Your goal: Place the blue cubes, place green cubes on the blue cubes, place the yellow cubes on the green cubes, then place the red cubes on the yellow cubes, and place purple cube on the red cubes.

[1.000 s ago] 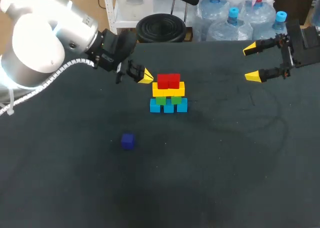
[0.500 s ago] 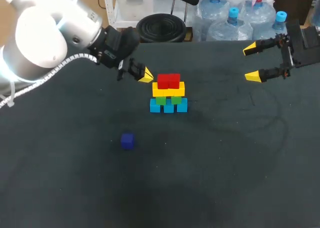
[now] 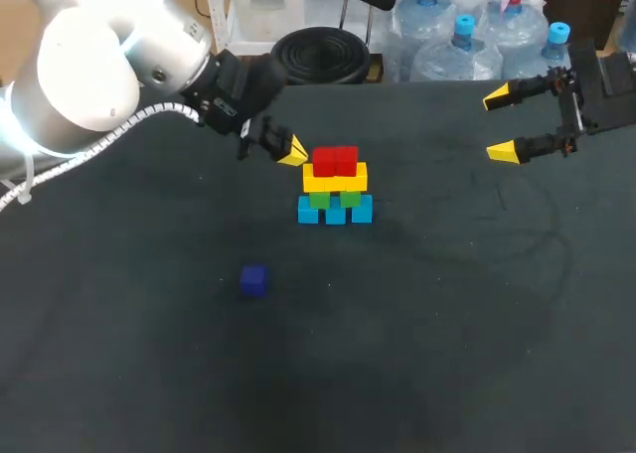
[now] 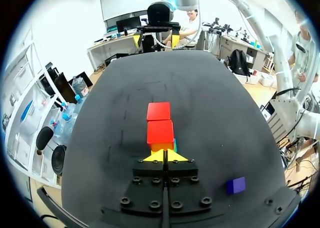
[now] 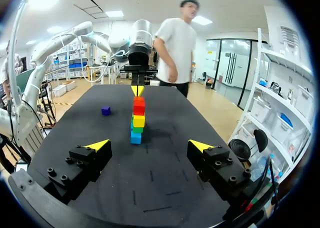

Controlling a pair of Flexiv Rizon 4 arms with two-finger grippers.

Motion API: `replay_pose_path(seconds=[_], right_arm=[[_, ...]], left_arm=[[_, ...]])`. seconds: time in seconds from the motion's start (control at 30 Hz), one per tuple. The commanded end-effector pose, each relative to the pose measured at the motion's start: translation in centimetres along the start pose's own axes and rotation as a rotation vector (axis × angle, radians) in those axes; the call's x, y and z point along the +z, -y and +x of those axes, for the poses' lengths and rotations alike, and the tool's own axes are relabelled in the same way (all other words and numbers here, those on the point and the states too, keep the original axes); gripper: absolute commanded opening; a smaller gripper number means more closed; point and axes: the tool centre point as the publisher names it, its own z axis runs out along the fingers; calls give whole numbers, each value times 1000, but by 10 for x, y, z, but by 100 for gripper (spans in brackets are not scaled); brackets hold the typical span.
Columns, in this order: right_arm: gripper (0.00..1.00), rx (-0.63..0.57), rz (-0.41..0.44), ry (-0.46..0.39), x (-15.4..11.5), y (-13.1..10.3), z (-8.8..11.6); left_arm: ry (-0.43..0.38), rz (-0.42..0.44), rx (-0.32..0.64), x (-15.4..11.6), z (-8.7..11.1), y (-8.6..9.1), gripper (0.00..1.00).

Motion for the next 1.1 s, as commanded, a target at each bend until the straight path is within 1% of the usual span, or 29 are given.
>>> replay_pose_path(seconds=[0.03,1.1], right_arm=[[100,-1,0,1,1,0,0],[100,-1,0,1,1,0,0]], left_arm=[[-10,9,-1,1,-2,-3,0],[-27,26,13,5,-9,-1,0]])
